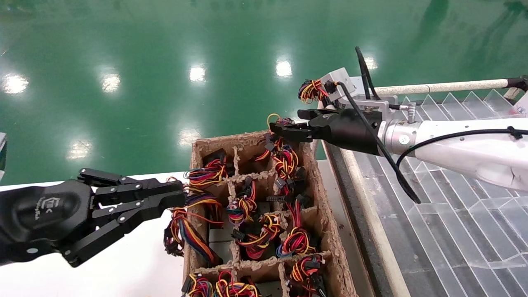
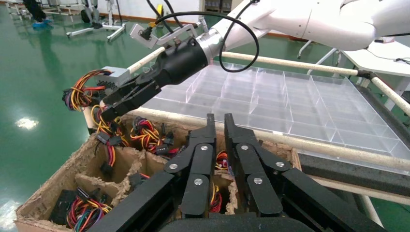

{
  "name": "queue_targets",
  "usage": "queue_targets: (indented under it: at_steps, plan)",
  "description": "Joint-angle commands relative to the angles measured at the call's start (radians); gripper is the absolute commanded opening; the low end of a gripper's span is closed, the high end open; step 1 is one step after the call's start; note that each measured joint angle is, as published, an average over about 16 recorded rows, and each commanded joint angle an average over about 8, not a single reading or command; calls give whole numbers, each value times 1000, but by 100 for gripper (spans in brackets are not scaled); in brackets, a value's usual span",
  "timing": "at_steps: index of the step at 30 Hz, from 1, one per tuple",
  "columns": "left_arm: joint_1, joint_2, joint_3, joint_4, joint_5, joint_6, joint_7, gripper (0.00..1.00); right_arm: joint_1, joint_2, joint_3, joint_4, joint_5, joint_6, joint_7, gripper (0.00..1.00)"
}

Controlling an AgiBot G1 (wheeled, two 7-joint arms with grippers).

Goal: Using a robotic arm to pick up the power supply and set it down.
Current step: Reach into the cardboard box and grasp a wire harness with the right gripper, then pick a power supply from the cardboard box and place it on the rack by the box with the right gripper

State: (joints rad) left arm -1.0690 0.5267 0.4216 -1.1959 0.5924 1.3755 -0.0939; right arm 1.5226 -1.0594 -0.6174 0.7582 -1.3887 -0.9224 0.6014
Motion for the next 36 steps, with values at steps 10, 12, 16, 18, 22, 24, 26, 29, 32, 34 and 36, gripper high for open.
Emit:
queue_targets:
  at_steps: [10,12,16,18,22,24,26,29,32,34,36]
  plan:
    - [0,0,0,0,0,0,0,0,17,-15,-12,-37,-15,-11,-11,0]
    - [0,0,0,0,0,0,0,0,16,-14,-15,-34,-18,-12,-8,0]
    - [0,0,0,0,0,0,0,0,14,-11,-19,-24,-23,-16,4,0]
    - [0,0,0,0,0,0,0,0,12,-8,-20,-17,-24,-18,10,0]
    - [0,0,0,0,0,0,0,0,10,-6,-24,-4,-26,-23,22,0]
    - [0,0,0,0,0,0,0,0,10,-6,-27,4,-28,-27,27,0]
    - [0,0,0,0,0,0,0,0,11,-5,-29,13,-31,-31,32,0]
    - [0,0,0,0,0,0,0,0,13,-2,-33,29,-35,-37,39,0]
    - [0,0,0,0,0,0,0,0,17,4,-34,51,-37,-41,46,0]
    - [0,0,0,0,0,0,0,0,21,10,-33,71,-37,-43,50,0]
    - [0,0,0,0,0,0,0,0,26,17,-29,96,-35,-45,55,0]
